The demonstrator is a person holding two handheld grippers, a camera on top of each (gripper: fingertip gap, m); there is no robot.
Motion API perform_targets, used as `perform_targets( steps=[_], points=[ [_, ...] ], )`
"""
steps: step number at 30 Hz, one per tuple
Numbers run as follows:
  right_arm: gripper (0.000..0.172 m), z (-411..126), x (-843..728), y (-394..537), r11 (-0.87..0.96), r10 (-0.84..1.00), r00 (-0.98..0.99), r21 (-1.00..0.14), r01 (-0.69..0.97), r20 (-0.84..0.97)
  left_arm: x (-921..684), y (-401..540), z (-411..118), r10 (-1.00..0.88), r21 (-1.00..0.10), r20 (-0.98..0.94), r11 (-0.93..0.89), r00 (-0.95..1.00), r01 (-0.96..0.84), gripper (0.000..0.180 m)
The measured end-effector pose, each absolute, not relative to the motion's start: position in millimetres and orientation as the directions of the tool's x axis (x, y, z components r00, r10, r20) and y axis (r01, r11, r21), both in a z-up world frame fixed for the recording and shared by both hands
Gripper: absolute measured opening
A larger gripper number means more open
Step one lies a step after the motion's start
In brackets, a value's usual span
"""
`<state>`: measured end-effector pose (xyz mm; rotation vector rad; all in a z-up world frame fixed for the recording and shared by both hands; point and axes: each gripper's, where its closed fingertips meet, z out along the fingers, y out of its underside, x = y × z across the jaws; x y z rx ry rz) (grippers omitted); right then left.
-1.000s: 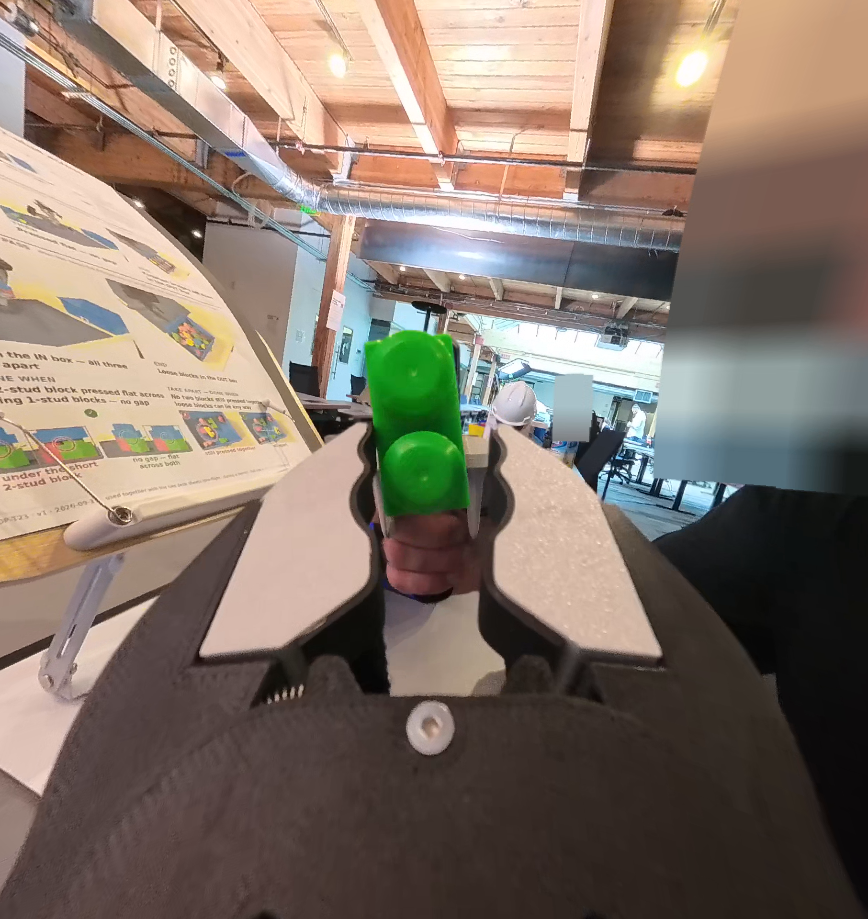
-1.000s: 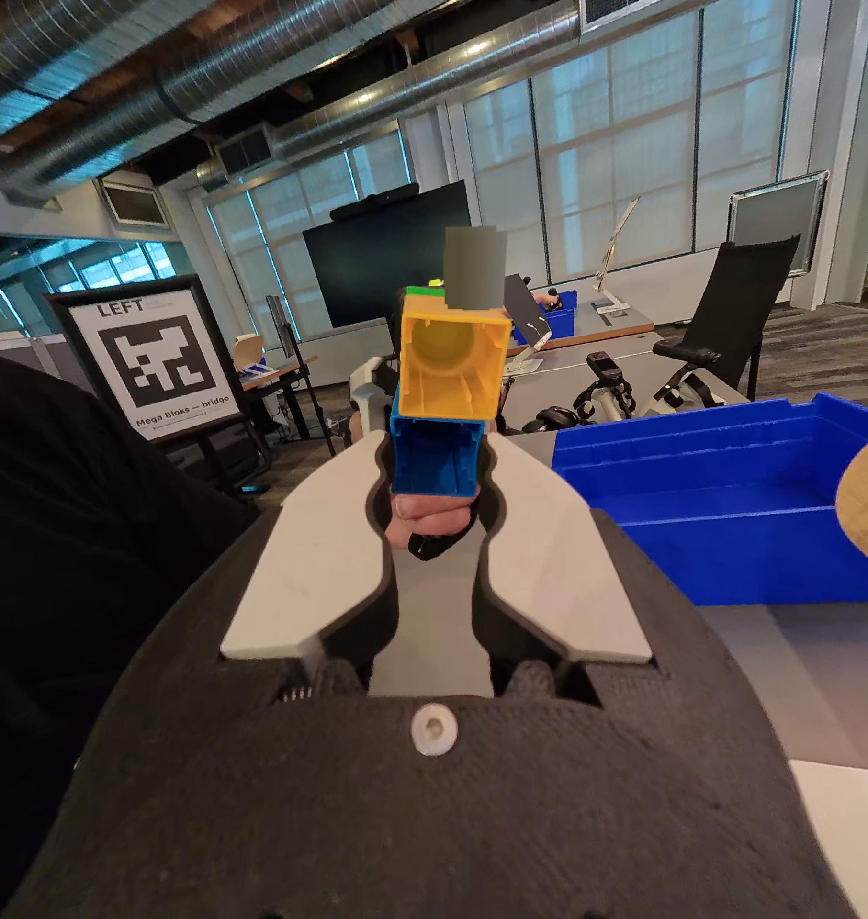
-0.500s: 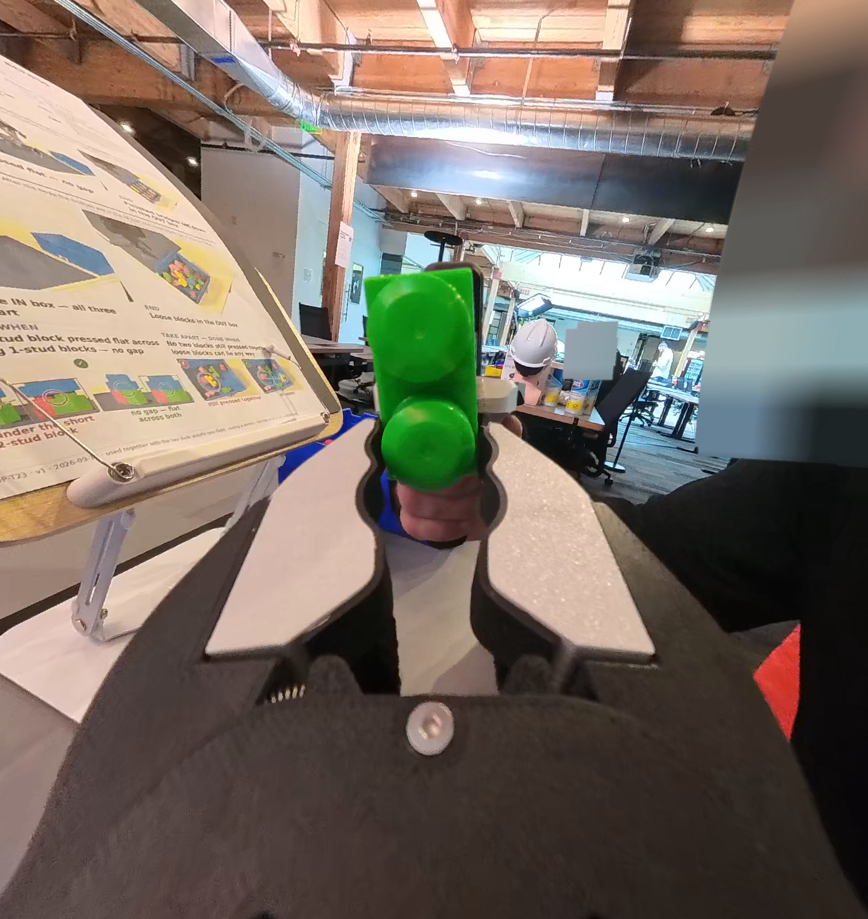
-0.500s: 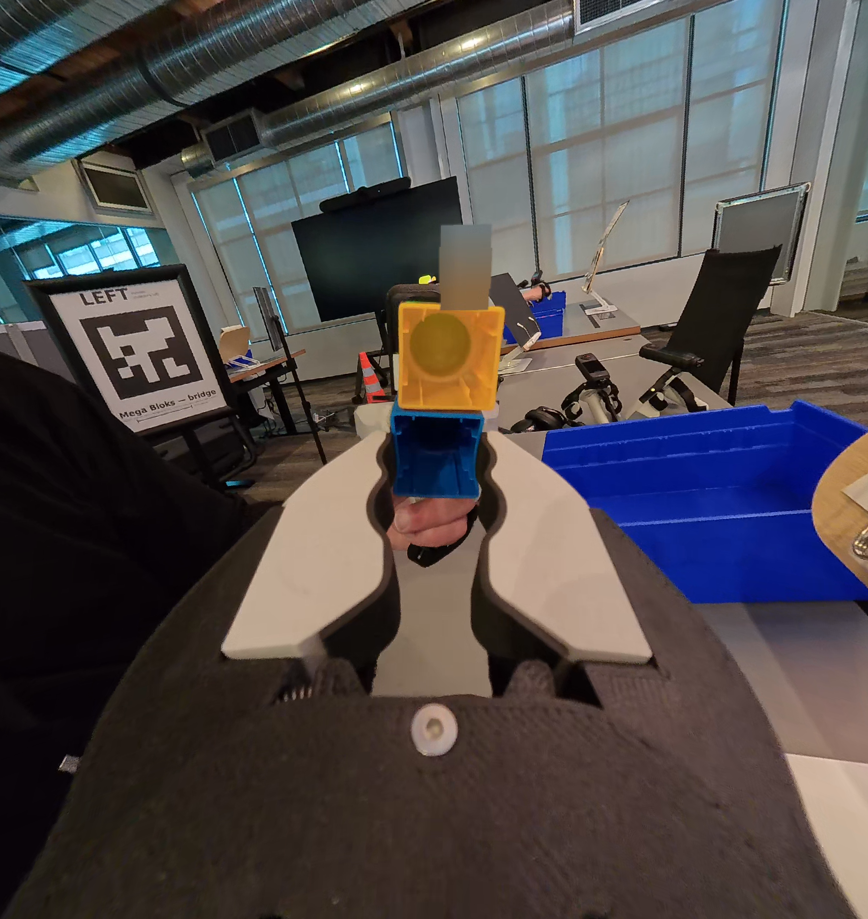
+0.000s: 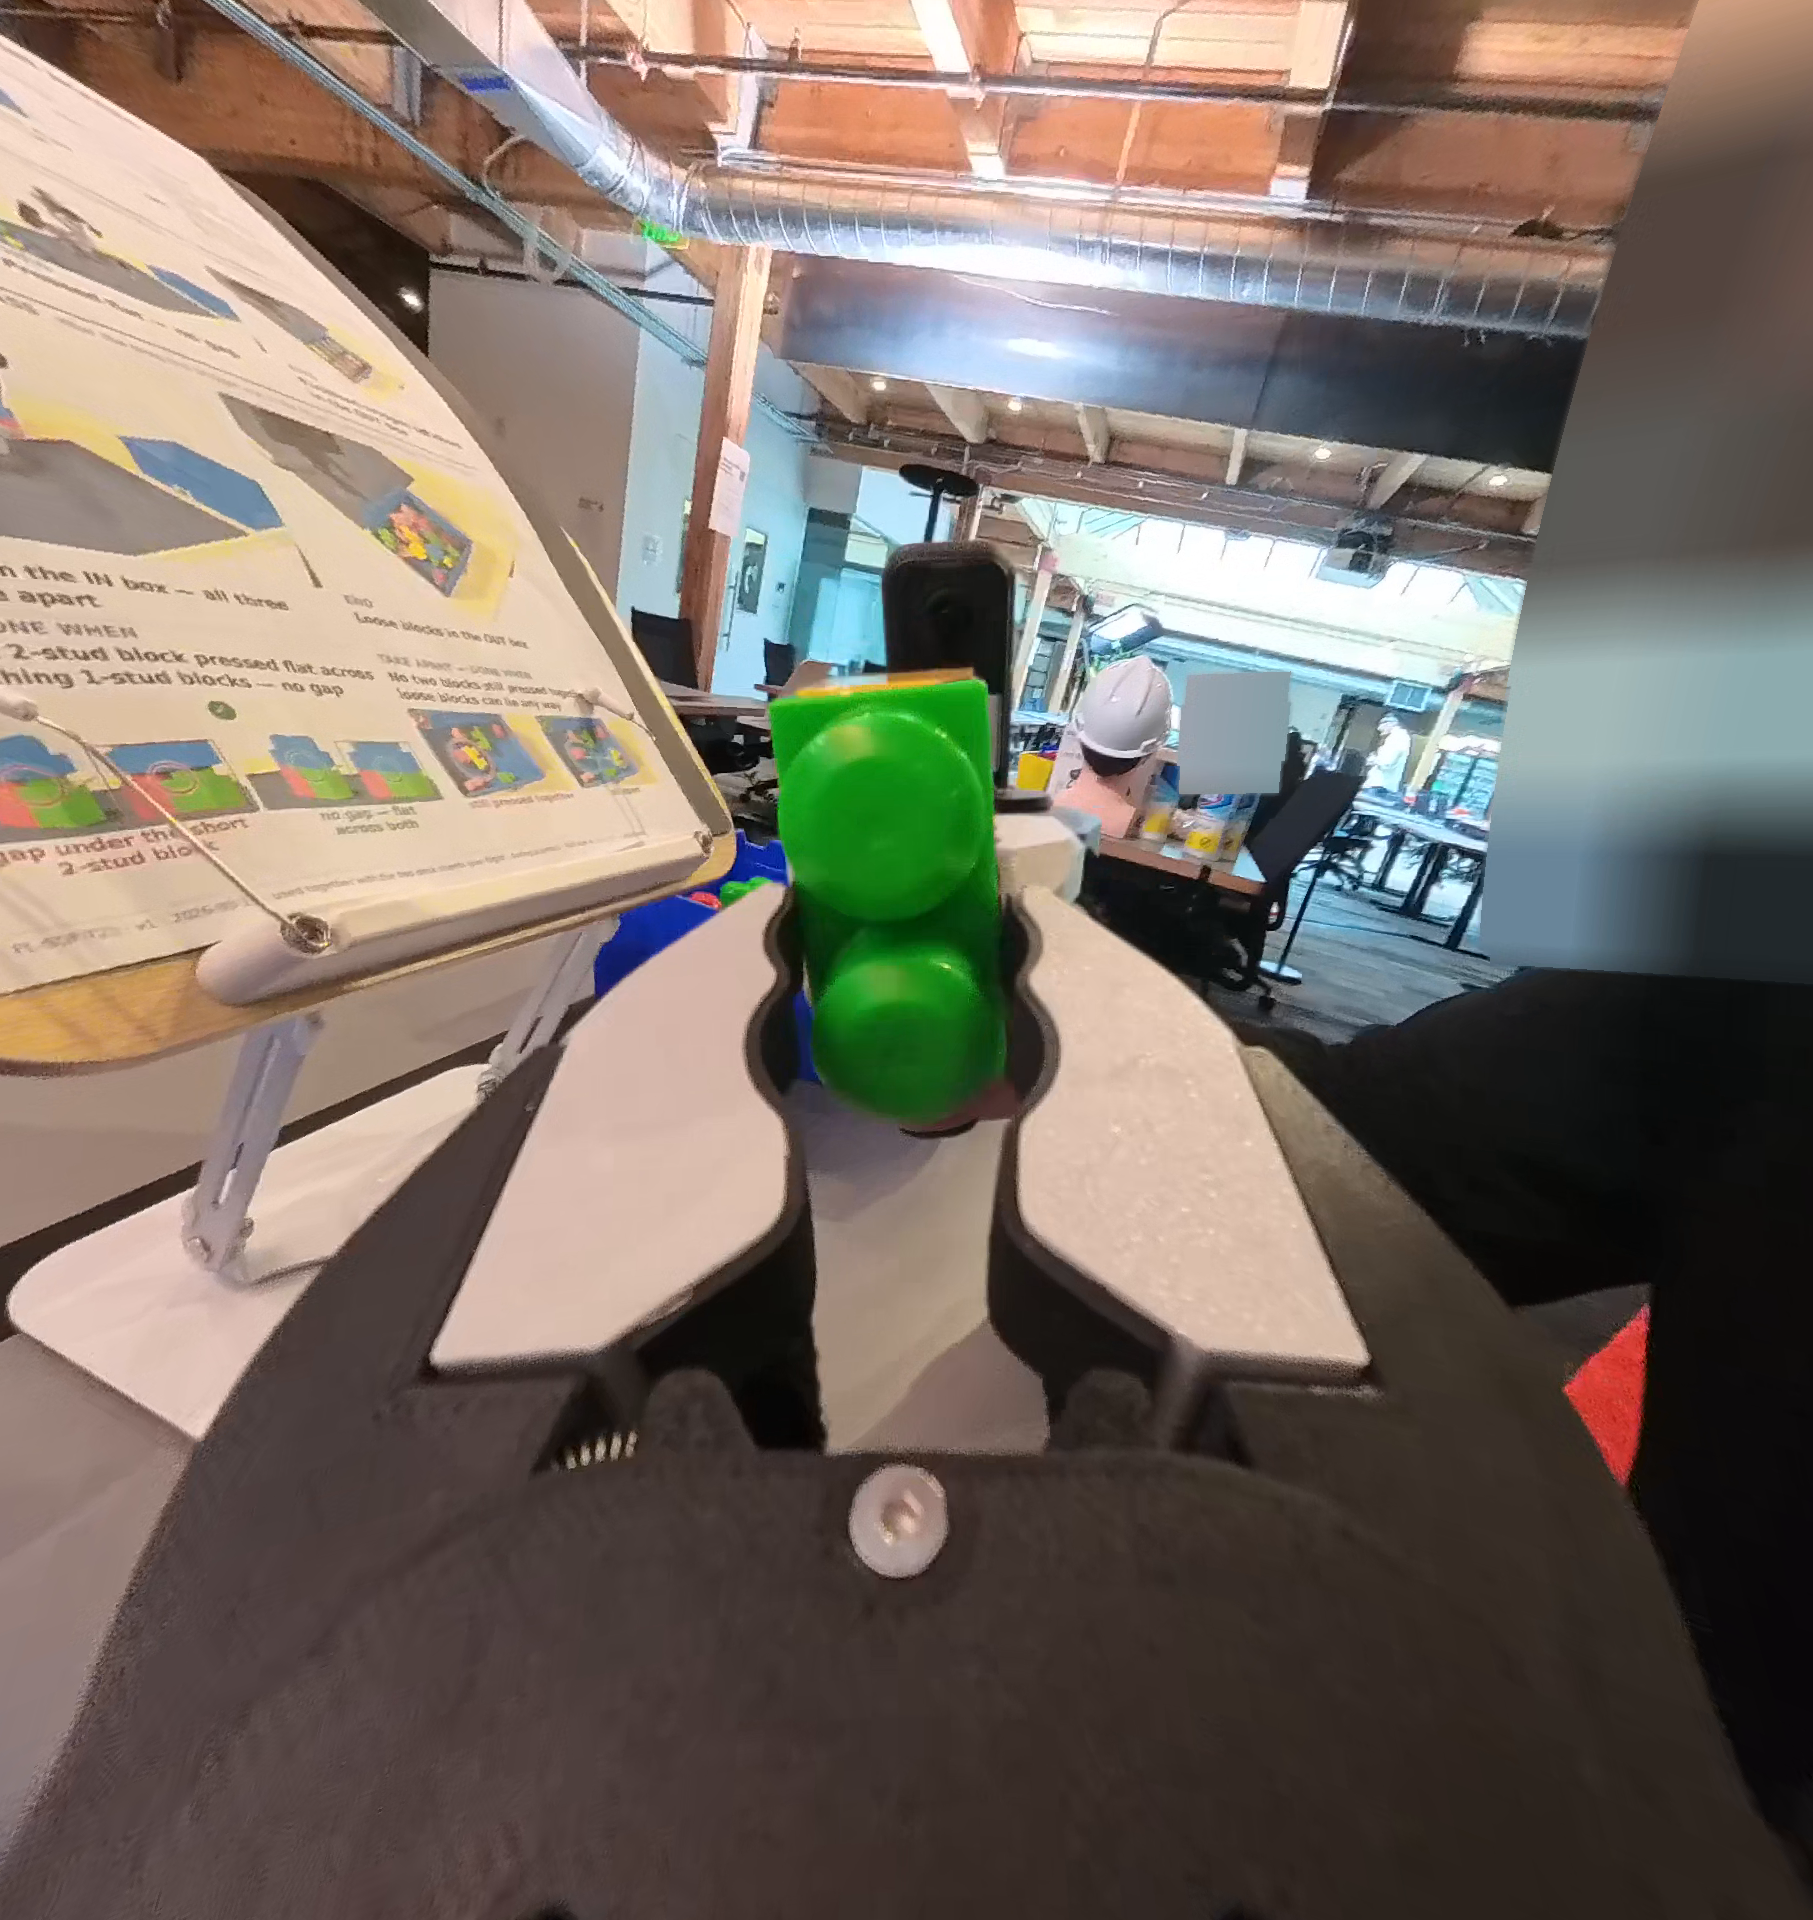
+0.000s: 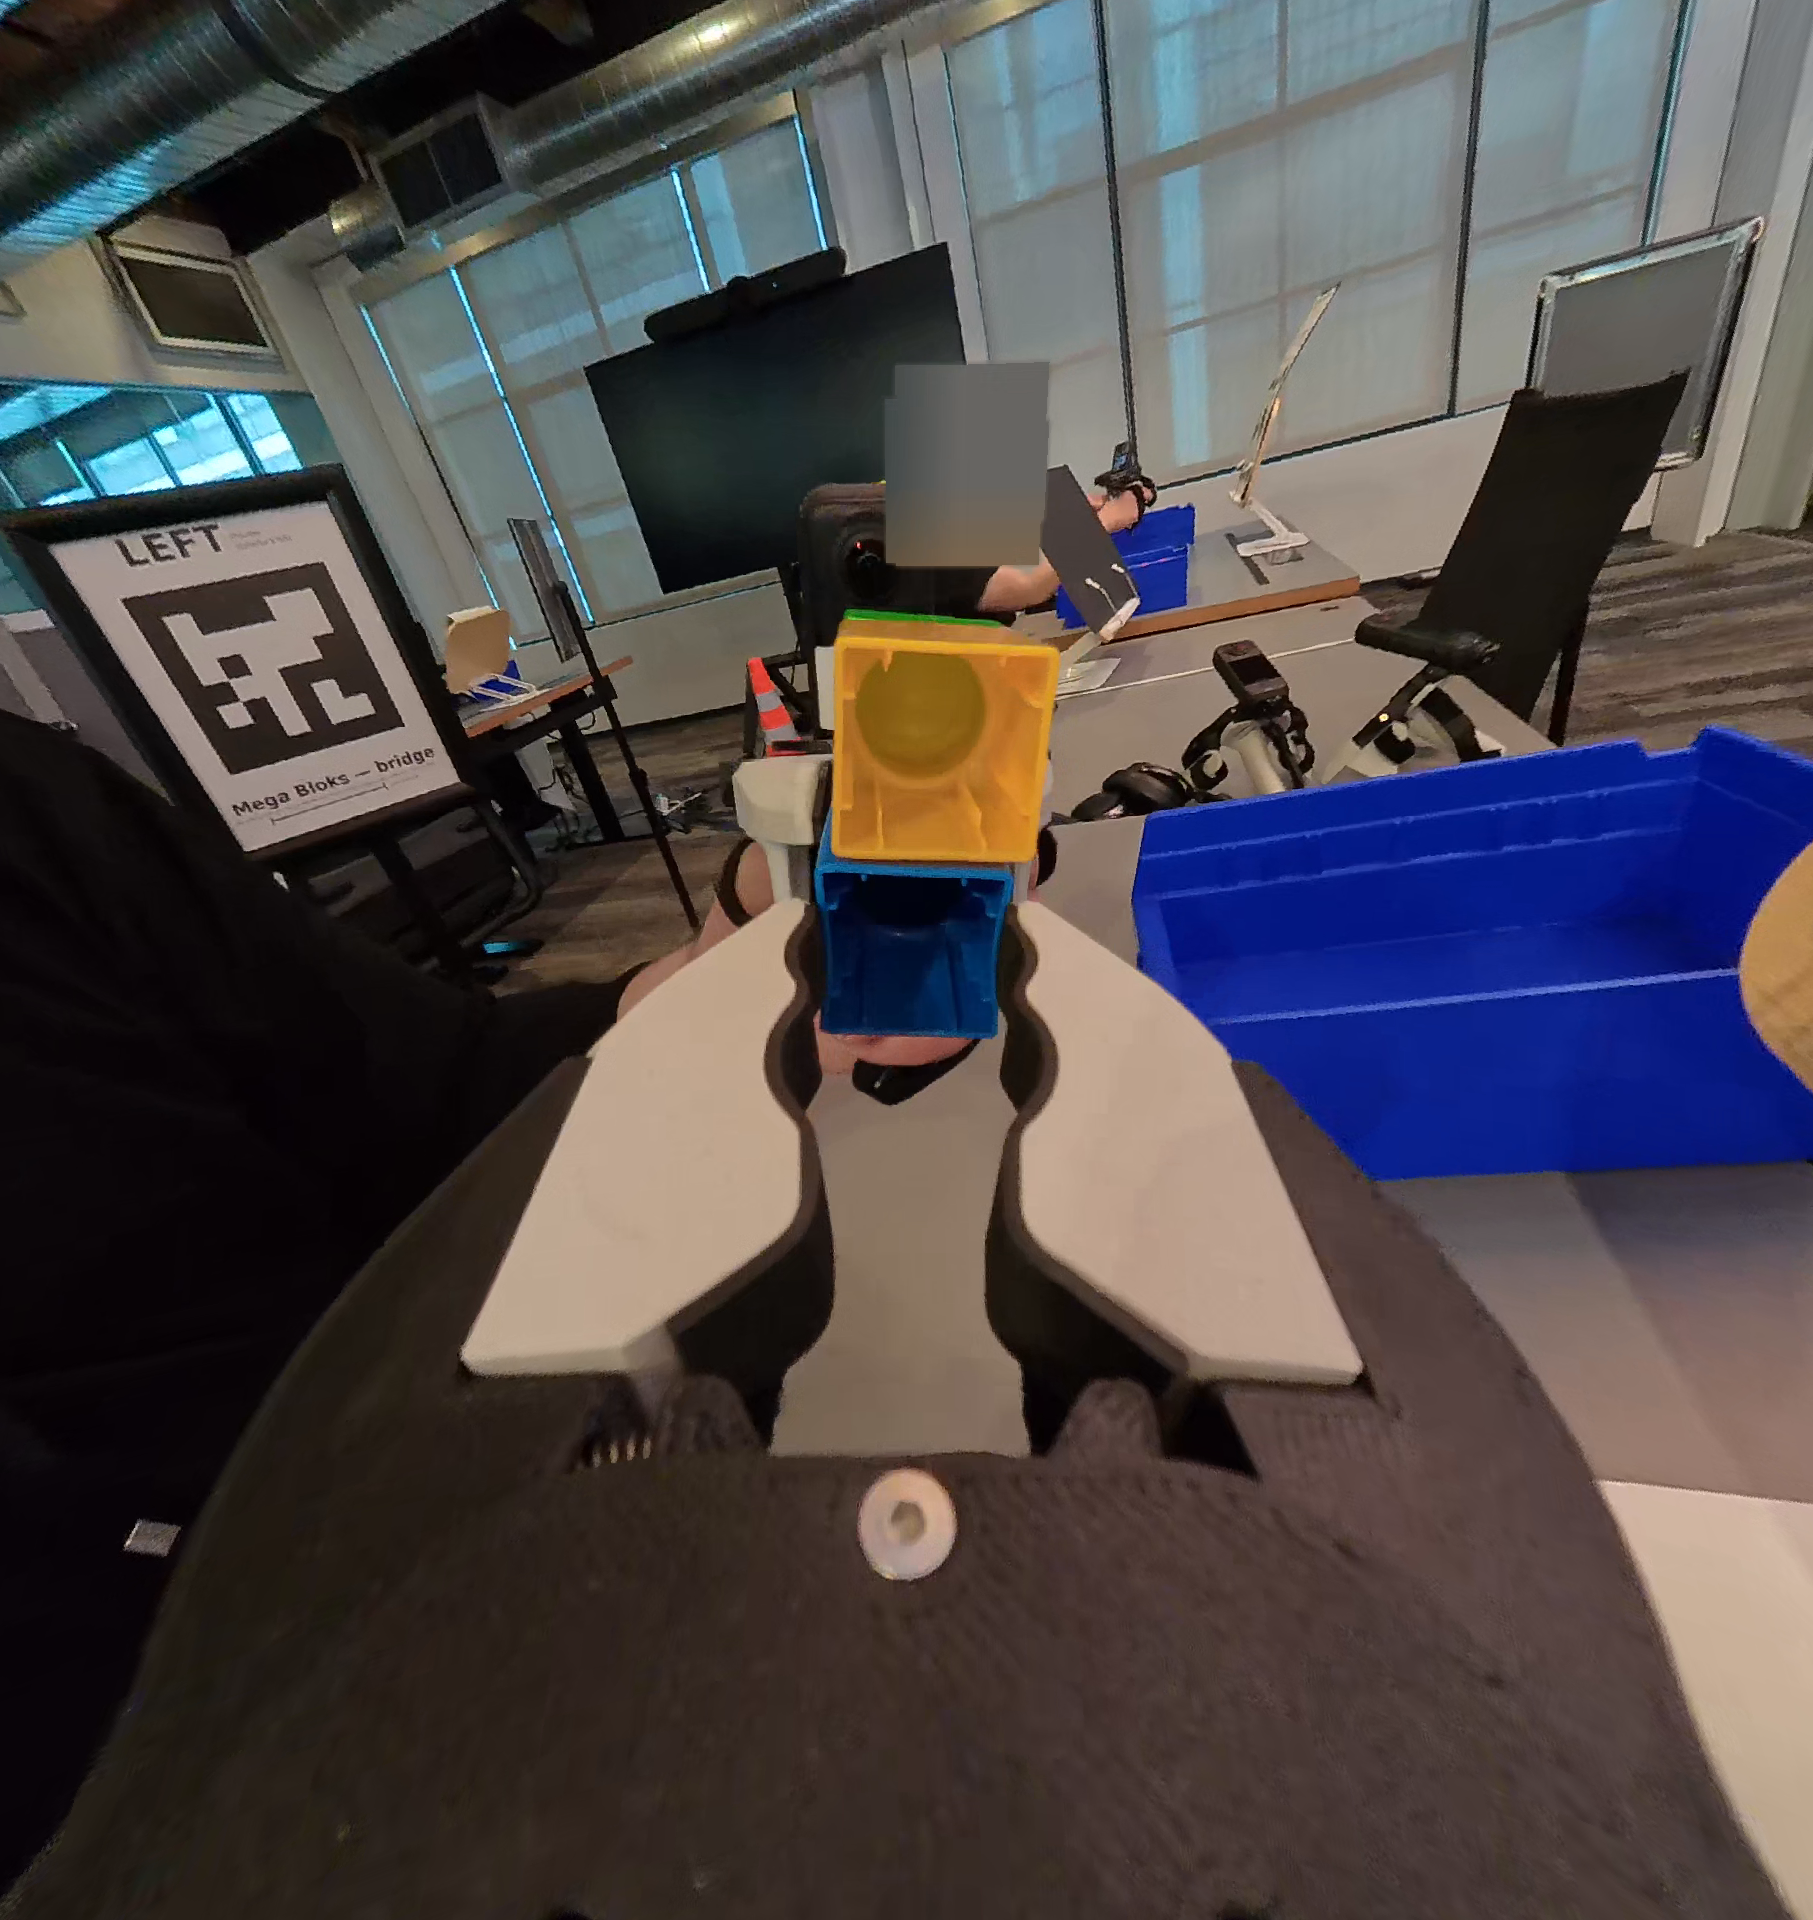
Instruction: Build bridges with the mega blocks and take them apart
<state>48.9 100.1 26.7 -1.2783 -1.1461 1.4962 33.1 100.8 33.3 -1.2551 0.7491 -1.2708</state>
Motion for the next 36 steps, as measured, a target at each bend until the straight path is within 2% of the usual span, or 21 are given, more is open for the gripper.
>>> perform_targets(
  steps=[5, 7, 11, 12, 14, 19, 36],
  points=[
    [0.034, 21.6, 44.5, 100.3, -0.222, 0.968, -0.134, -0.974, -0.048, -0.214, 28.8, 100.0, 26.8, -0.95, -0.963, 0.2, -0.145, 0.24, 0.226, 0.035],
    [0.05, 27.5, 48.4, 106.0, -0.255, 0.96, -0.14, -0.963, -0.086, -0.242, 27.5, 102.1, 25.0, -0.948, -0.963, 0.204, -0.149, 0.244, 0.226, 0.035],
    [0.047, 34.3, 53.3, 110.5, -0.237, 0.967, -0.126, -0.965, -0.115, -0.222, 37.8, 100.3, 14.8, -0.954, -0.965, 0.216, -0.177, 0.207, 0.191, 0.035],
    [0.037, 34.2, 52.9, 109.5, -0.235, 0.967, -0.13, -0.965, -0.118, -0.22, 41.1, 99.3, 13.1, -0.955, -0.967, 0.215, -0.179, 0.203, 0.183, 0.035],
    [0.035, 32.2, 52.2, 109.4, -0.238, 0.967, -0.126, -0.965, -0.11, -0.224, 42.0, 100.3, 13.3, -0.953, -0.962, 0.224, -0.184, 0.202, 0.199, 0.035],
    [0.034, 31.6, 51.2, 104.5, -0.184, 0.978, -0.113, -0.98, -0.077, -0.174, 35.2, 96.6, 26.5, -0.962, -0.954, 0.203, -0.151, 0.184, 0.26, 0.037],
    [0.033, 33.7, 50.2, 98.8, -0.194, 0.974, -0.138, -0.976, -0.098, -0.179, 36.4, 93.8, 28.0, -0.961, -0.968, 0.143, -0.087, 0.237, 0.234, 0.034]
  ],
)
